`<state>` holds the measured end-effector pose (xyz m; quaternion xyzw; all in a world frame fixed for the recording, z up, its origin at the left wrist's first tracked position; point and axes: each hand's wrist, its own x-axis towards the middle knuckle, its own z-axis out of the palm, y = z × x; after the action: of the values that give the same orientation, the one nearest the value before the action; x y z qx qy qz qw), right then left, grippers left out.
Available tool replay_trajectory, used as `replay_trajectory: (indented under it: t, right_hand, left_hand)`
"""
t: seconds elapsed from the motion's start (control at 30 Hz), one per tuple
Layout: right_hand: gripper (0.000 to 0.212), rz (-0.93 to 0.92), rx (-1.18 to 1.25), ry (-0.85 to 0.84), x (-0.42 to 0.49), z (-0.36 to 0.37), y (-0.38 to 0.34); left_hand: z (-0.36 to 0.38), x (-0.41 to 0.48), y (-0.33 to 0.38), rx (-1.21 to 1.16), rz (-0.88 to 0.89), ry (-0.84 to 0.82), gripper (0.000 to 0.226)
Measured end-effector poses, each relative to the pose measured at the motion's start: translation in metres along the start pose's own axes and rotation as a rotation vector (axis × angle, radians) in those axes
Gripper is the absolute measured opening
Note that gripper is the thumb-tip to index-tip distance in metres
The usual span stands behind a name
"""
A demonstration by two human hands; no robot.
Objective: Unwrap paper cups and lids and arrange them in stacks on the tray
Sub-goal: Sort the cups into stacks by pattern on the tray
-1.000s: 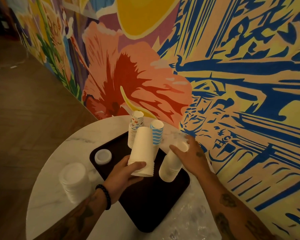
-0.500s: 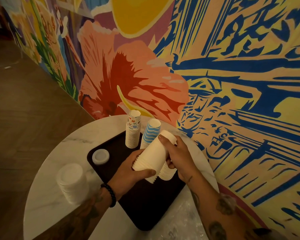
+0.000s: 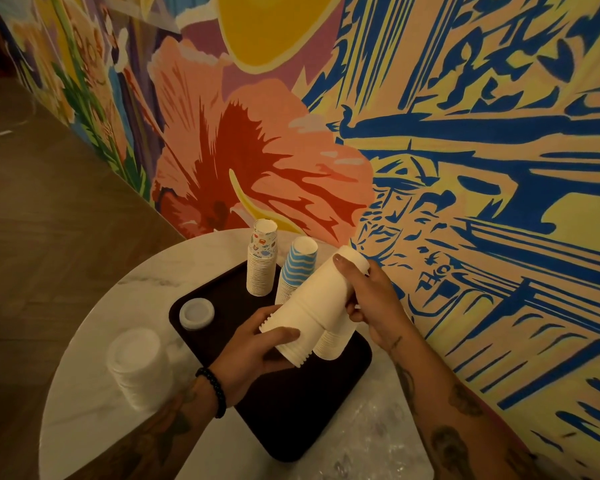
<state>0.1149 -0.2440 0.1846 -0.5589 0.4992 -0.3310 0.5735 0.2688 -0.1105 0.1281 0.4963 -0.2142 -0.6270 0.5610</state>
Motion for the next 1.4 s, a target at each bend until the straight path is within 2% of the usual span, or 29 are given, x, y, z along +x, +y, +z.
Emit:
replay_trajectory:
  t: [0.17, 0.43, 0.7, 1.03, 1.1, 1.2, 1.33, 1.4]
  right_hand:
    - [0.036, 0.015, 0.021, -0.073, -0.005, 0.012, 0.008]
    - [0.040, 0.020, 0.032, -0.067, -0.007, 0.018, 0.014]
    - [0.030, -0.002, 0.014, -0.066, -0.008, 0.017, 0.007]
    - [0.018, -0.044, 0.023, -0.105, -0.010, 0.020, 0.008]
    - [0.017, -0.055, 0.081, -0.064, -0.009, 0.021, 0.007]
    - [0.016, -0.067, 0.169, 0.019, -0.004, 0.018, 0.002]
    - [0.033, -0.111, 0.145, 0.147, 0.006, -0.002, -0.015]
    - [0.040, -0.196, 0.090, 0.264, 0.011, -0.016, -0.026]
  left_hand:
    - [0.006, 0.000, 0.004, -0.035, 0.008, 0.018, 0.061]
    - [0.004, -0.002, 0.003, -0.017, 0.001, 0.029, 0.062]
    - [0.006, 0.002, 0.006, -0.028, -0.013, 0.024, 0.055]
    - [0.004, 0.005, 0.006, -0.062, -0.036, 0.053, 0.075]
    - [0.005, 0.003, 0.006, -0.053, -0.022, 0.065, 0.073]
    - [0.005, 0.000, 0.003, -0.004, 0.007, 0.080, 0.081]
    - [0.000, -0.002, -0.003, -0.130, -0.022, 0.077, 0.068]
    - [-0.006, -0.001, -0.004, -0.214, -0.031, 0.084, 0.072]
